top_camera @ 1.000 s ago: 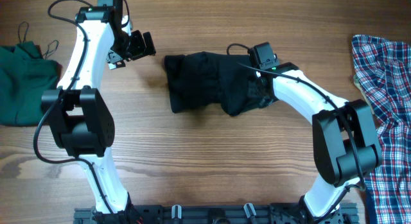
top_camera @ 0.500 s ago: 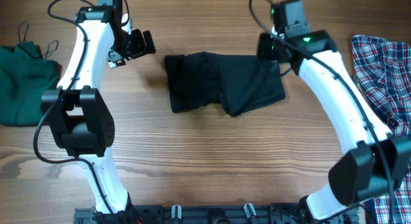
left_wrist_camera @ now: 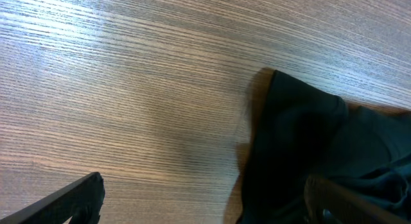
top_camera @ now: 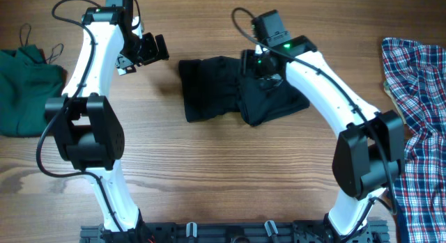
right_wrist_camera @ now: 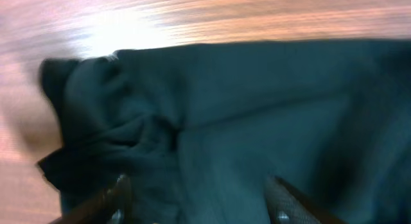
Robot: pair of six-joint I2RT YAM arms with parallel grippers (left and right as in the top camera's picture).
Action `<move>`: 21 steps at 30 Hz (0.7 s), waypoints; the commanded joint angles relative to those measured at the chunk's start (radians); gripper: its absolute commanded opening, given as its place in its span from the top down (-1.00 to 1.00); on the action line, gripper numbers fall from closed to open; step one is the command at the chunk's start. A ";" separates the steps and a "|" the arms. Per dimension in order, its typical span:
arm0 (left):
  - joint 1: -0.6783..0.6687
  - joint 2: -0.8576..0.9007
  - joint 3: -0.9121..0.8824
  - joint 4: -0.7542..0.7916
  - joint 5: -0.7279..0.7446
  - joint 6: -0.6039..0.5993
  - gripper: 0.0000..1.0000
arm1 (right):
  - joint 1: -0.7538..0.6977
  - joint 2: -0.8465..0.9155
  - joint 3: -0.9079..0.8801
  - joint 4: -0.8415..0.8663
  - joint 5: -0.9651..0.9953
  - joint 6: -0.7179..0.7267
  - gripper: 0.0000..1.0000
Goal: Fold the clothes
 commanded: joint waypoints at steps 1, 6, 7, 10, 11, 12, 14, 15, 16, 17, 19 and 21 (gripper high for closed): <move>-0.003 -0.033 -0.003 0.007 -0.005 -0.009 -0.99 | -0.032 0.014 -0.006 -0.003 -0.035 0.183 0.00; -0.003 -0.033 -0.003 -0.007 -0.005 -0.009 -0.99 | 0.027 0.105 -0.006 0.035 0.016 0.377 0.05; -0.003 -0.033 -0.003 -0.008 -0.005 -0.009 -1.00 | 0.035 0.133 -0.006 0.053 0.016 0.417 -0.02; -0.003 -0.033 -0.003 -0.019 -0.005 -0.009 -0.99 | 0.036 0.155 -0.006 0.058 0.016 0.496 -0.39; -0.003 -0.033 -0.003 -0.022 -0.005 -0.009 -1.00 | 0.036 0.155 -0.006 0.058 0.015 0.496 -0.43; -0.003 -0.033 -0.003 -0.021 -0.005 -0.009 -0.99 | 0.036 0.157 -0.006 0.055 0.016 0.496 -0.40; -0.003 -0.033 -0.003 -0.021 -0.005 -0.009 -0.99 | 0.036 0.157 -0.006 0.055 -0.002 0.513 -0.35; -0.003 -0.033 -0.003 -0.021 -0.005 -0.008 -0.99 | 0.036 0.157 -0.006 0.055 -0.012 0.514 -0.36; -0.003 -0.033 -0.003 -0.021 -0.005 -0.009 -0.99 | 0.037 0.157 -0.006 0.055 -0.018 0.514 -0.37; -0.003 -0.033 -0.003 -0.021 -0.005 -0.008 -1.00 | 0.037 0.157 -0.006 0.055 -0.018 0.514 -0.37; -0.003 -0.033 -0.003 -0.018 -0.006 -0.008 -0.99 | 0.037 0.157 -0.011 0.051 -0.024 0.514 -0.34; -0.003 -0.033 -0.003 -0.014 -0.005 -0.009 -0.99 | 0.037 0.157 -0.032 0.052 -0.037 0.540 -0.32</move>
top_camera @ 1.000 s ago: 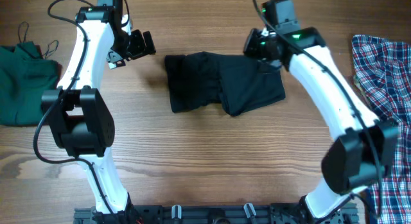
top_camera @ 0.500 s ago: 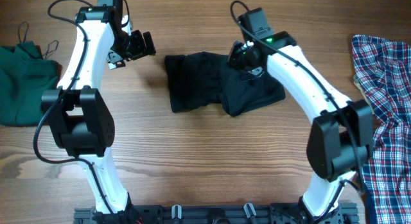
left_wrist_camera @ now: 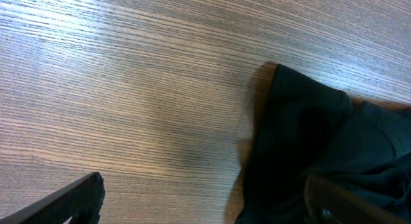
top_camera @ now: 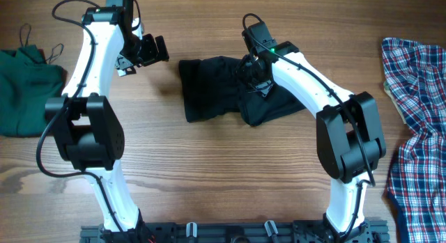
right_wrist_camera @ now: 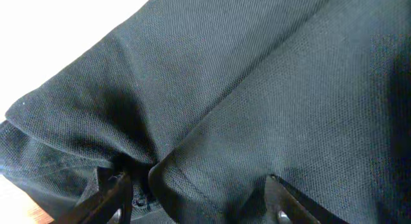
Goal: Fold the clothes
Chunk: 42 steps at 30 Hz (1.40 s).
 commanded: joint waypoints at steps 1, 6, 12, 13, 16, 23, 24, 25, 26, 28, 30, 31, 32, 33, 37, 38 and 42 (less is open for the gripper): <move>-0.003 -0.033 -0.003 0.004 -0.005 -0.008 -0.99 | 0.000 0.008 -0.044 0.006 -0.023 0.062 -0.30; -0.003 -0.033 -0.003 0.006 -0.005 -0.008 -0.99 | 0.000 0.008 -0.069 0.052 -0.047 0.066 0.01; -0.003 -0.033 -0.003 0.008 -0.006 -0.008 -1.00 | -0.001 -0.009 -0.026 0.053 -0.049 0.010 0.91; -0.003 -0.033 -0.003 0.008 -0.006 -0.008 -0.99 | -0.001 -0.024 -0.022 0.054 -0.048 0.010 0.91; -0.003 -0.033 -0.003 0.008 -0.006 -0.008 -1.00 | -0.011 -0.078 -0.022 0.054 -0.041 0.009 0.91; -0.003 -0.033 -0.003 0.007 -0.005 -0.008 -0.99 | -0.030 -0.114 -0.008 0.067 -0.072 0.010 0.91; -0.003 -0.033 -0.003 0.007 -0.005 -0.008 -0.99 | -0.031 -0.121 -0.003 0.087 -0.068 0.010 0.91; -0.003 -0.033 -0.003 0.006 -0.005 -0.008 -0.99 | -0.032 -0.122 -0.002 0.117 -0.068 0.013 0.92; -0.003 -0.033 -0.003 0.006 -0.005 -0.008 -1.00 | -0.033 -0.122 -0.002 0.138 -0.067 0.014 0.91; -0.003 -0.033 -0.003 0.003 -0.006 -0.008 -0.99 | -0.034 -0.122 -0.002 0.162 -0.014 0.014 0.91; -0.003 -0.033 -0.003 0.003 -0.005 -0.008 -1.00 | -0.034 -0.122 -0.003 0.168 0.037 0.013 0.91; -0.003 -0.033 -0.003 0.004 -0.006 -0.008 -1.00 | -0.034 -0.122 -0.003 0.168 0.050 0.011 0.92; -0.003 -0.033 -0.003 0.005 -0.006 -0.008 -1.00 | -0.034 -0.122 -0.003 0.171 0.058 0.009 0.92; -0.003 -0.033 -0.003 0.008 -0.006 -0.008 -1.00 | -0.033 -0.121 -0.005 0.177 0.061 0.006 0.91; -0.003 -0.033 -0.003 0.011 -0.006 -0.008 -1.00 | -0.018 -0.095 -0.006 0.256 0.041 -0.101 -0.21; -0.003 -0.033 -0.003 0.011 -0.006 -0.008 -1.00 | -0.013 -0.090 -0.006 0.296 0.010 -0.159 -0.54; -0.003 -0.033 -0.003 0.010 -0.006 -0.008 -0.99 | -0.027 -0.097 -0.006 0.387 -0.172 -0.491 -0.98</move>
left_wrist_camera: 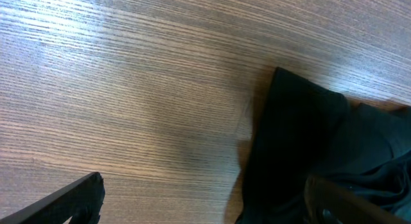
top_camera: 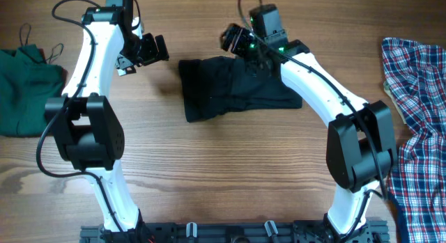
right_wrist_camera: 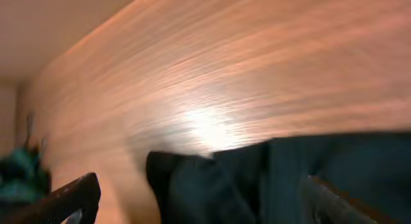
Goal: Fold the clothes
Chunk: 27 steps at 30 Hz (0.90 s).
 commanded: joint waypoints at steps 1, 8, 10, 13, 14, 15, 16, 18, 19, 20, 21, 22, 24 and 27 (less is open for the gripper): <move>-0.003 -0.033 -0.003 0.002 -0.006 -0.008 -1.00 | -0.032 -0.011 0.021 -0.080 -0.064 -0.188 -0.81; -0.003 -0.026 -0.005 0.014 -0.006 -0.008 -0.99 | -0.051 0.002 -0.037 -0.225 0.082 -0.309 0.91; -0.003 -0.025 -0.005 0.014 -0.006 -0.008 -0.99 | -0.050 0.018 -0.093 -0.182 0.082 -0.296 0.91; -0.003 -0.025 -0.005 0.016 -0.006 -0.008 -0.99 | -0.049 0.047 -0.154 -0.145 0.050 -0.232 0.92; -0.003 -0.025 -0.005 0.018 -0.006 -0.008 -0.99 | -0.049 0.047 -0.154 -0.143 0.040 -0.232 0.91; -0.003 -0.025 -0.005 0.019 -0.006 -0.008 -1.00 | -0.049 0.047 -0.154 -0.145 0.040 -0.231 0.91; -0.003 -0.025 -0.005 0.019 -0.006 -0.008 -1.00 | -0.049 0.047 -0.154 -0.144 0.040 -0.232 0.91; -0.003 -0.025 -0.005 0.018 -0.006 -0.008 -1.00 | -0.056 0.026 -0.134 -0.140 0.032 -0.344 0.90; -0.003 -0.025 -0.005 0.021 -0.006 -0.008 -1.00 | -0.061 -0.003 -0.102 -0.158 0.029 -0.399 0.80; -0.003 -0.025 -0.005 0.026 -0.006 -0.008 -1.00 | -0.065 -0.032 -0.072 -0.180 0.029 -0.418 0.64; -0.003 -0.025 -0.005 0.029 -0.006 -0.008 -0.99 | -0.069 -0.085 -0.032 -0.205 0.029 -0.425 0.57; -0.003 -0.025 -0.005 0.029 -0.006 -0.009 -0.99 | -0.076 -0.143 -0.018 -0.214 0.029 -0.449 0.55; -0.003 -0.025 -0.005 0.023 -0.006 -0.009 -1.00 | -0.106 -0.235 -0.018 -0.223 0.034 -0.468 0.20; -0.003 -0.025 -0.005 0.021 -0.006 -0.008 -0.99 | -0.176 -0.295 -0.018 -0.317 0.049 -0.468 -0.06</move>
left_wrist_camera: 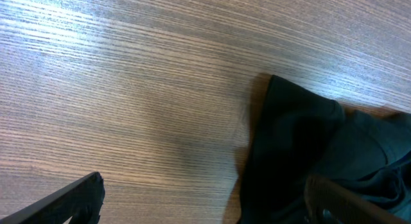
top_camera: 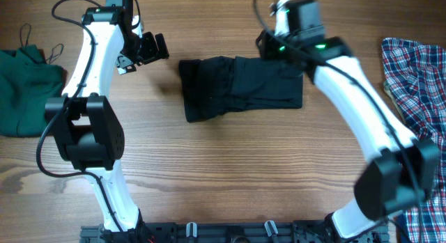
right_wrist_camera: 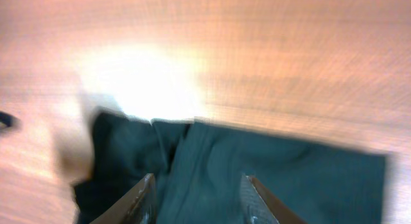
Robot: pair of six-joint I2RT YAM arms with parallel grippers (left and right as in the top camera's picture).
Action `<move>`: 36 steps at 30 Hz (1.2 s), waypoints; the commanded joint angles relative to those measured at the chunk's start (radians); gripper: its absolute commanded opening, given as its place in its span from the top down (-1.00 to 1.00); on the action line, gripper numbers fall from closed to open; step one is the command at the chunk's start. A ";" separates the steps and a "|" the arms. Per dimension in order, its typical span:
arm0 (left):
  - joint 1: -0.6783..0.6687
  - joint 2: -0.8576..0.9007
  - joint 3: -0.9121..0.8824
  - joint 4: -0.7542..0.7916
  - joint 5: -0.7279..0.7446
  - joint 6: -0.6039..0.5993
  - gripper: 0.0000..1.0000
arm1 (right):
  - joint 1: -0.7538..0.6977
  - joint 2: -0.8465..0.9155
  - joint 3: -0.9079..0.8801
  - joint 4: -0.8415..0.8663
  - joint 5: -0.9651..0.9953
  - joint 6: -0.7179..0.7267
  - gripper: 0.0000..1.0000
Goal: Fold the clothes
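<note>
A black garment (top_camera: pixel 237 86) lies folded into a flat rectangle at the table's middle back; its left end (left_wrist_camera: pixel 302 153) shows in the left wrist view and its top (right_wrist_camera: pixel 257 179) in the right wrist view. My left gripper (top_camera: pixel 155 48) hovers open just left of it, with one of its fingertips (left_wrist_camera: pixel 77 195) over bare wood. High above the garment's right half, my right gripper (right_wrist_camera: pixel 199 198) is open and holds nothing; in the overhead view the arm covers it. A green garment (top_camera: pixel 24 90) and a plaid shirt (top_camera: pixel 414 83) lie at the table's sides.
The green garment is bunched at the left edge of the wooden table (top_camera: pixel 230 166). Down the right edge drapes the plaid shirt. Both arm bases stand at the front edge.
My right gripper has moved from over the garment's back left to over its right half, higher up. The garment's right part now lies flatter and squarer. The left arm has not moved.
The right gripper was low on the rumpled right half of the black garment, then pressed close into its folds. Later it was raised over the back edge with the right part smoothed. Now it sits above a flat rectangle. My left gripper stayed open at the left.
</note>
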 commanded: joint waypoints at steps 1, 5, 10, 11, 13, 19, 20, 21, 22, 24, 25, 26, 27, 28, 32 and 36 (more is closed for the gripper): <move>-0.003 -0.025 -0.005 0.000 -0.006 -0.006 -1.00 | -0.098 -0.042 0.008 -0.112 0.013 -0.026 -0.16; -0.003 -0.025 -0.005 0.004 -0.005 -0.006 -1.00 | -0.207 0.020 -0.042 -0.222 0.030 -0.125 -0.55; -0.003 -0.025 -0.005 0.003 -0.005 -0.006 -0.99 | -0.213 0.179 -0.064 -0.222 0.030 -0.209 -0.41; -0.003 -0.025 -0.005 0.000 -0.006 -0.006 -0.99 | -0.214 0.224 -0.064 -0.217 0.030 -0.208 -0.39; -0.003 -0.025 -0.005 -0.002 -0.006 -0.005 -1.00 | -0.213 0.285 -0.064 -0.204 0.029 -0.207 -0.36; -0.003 -0.025 -0.005 -0.005 -0.006 -0.005 -1.00 | -0.212 0.391 -0.064 -0.151 0.019 -0.207 -0.11; -0.003 -0.025 -0.005 -0.005 -0.006 -0.006 -0.99 | -0.212 0.391 -0.064 -0.150 0.001 -0.206 0.06; -0.003 -0.025 -0.005 -0.004 -0.006 -0.005 -0.99 | -0.212 0.391 -0.064 -0.150 -0.018 -0.207 0.21; -0.003 -0.025 -0.005 -0.004 -0.006 -0.006 -0.99 | -0.212 0.391 -0.064 -0.151 -0.037 -0.208 0.70; -0.003 -0.025 -0.005 -0.004 -0.006 -0.005 -1.00 | -0.216 0.391 -0.064 -0.160 -0.039 -0.206 0.91; -0.003 -0.025 -0.005 -0.003 -0.006 -0.005 -1.00 | -0.220 0.391 -0.064 -0.159 -0.038 -0.206 0.91; -0.003 -0.025 -0.005 0.000 -0.006 -0.005 -1.00 | -0.228 0.389 -0.064 -0.158 -0.010 -0.198 0.91; -0.003 -0.025 -0.005 0.005 -0.006 -0.005 -1.00 | -0.240 0.385 -0.062 -0.162 0.052 -0.170 0.91; -0.003 -0.025 -0.005 0.007 -0.006 -0.005 -1.00 | -0.256 0.377 -0.062 -0.166 0.108 -0.147 0.91; -0.003 -0.025 -0.005 0.011 -0.006 -0.005 -1.00 | -0.364 0.322 -0.062 -0.187 0.172 -0.158 0.91; -0.003 -0.025 -0.005 0.011 -0.006 -0.005 -0.99 | -0.426 0.316 -0.060 -0.194 0.172 -0.278 0.92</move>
